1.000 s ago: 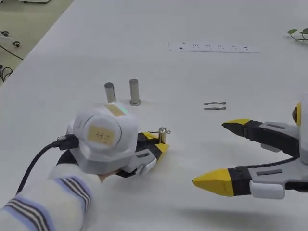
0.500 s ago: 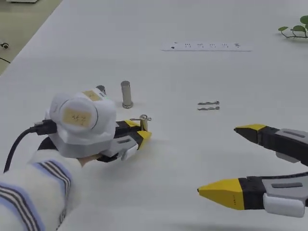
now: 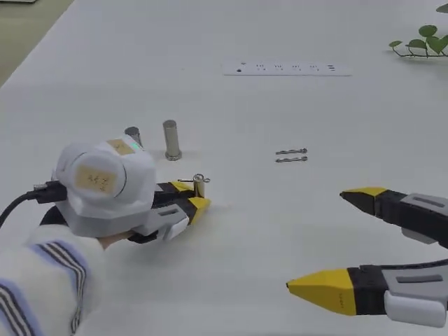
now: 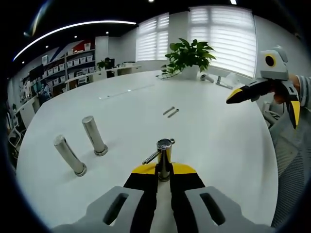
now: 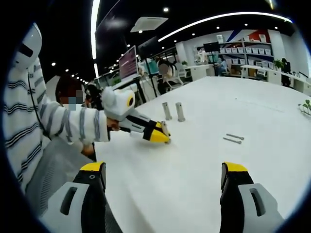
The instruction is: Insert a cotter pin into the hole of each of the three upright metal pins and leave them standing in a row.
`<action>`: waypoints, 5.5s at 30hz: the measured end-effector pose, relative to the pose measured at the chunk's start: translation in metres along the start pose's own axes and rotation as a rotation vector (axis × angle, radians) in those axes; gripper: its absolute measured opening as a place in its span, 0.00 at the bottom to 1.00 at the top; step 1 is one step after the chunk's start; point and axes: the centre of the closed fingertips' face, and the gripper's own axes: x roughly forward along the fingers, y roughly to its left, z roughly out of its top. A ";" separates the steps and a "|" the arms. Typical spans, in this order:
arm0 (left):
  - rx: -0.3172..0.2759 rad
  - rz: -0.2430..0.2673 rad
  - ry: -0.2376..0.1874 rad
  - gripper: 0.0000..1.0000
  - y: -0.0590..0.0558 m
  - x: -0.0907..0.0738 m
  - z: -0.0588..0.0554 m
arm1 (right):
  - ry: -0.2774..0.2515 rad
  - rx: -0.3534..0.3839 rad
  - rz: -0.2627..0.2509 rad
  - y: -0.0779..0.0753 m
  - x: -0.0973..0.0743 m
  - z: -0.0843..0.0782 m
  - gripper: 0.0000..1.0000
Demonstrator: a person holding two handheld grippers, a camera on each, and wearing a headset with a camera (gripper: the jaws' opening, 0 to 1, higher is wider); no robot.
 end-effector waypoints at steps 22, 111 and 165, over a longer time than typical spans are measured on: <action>-0.010 0.013 -0.019 0.21 -0.008 -0.004 -0.007 | -0.017 -0.008 -0.003 0.006 0.001 0.006 1.00; -0.213 0.485 -0.047 0.11 0.111 -0.069 0.009 | -0.035 -0.022 -0.101 -0.015 -0.024 0.001 1.00; -0.185 0.345 0.036 0.11 -0.044 -0.027 0.002 | -0.053 -0.090 -0.035 0.001 -0.035 -0.010 0.98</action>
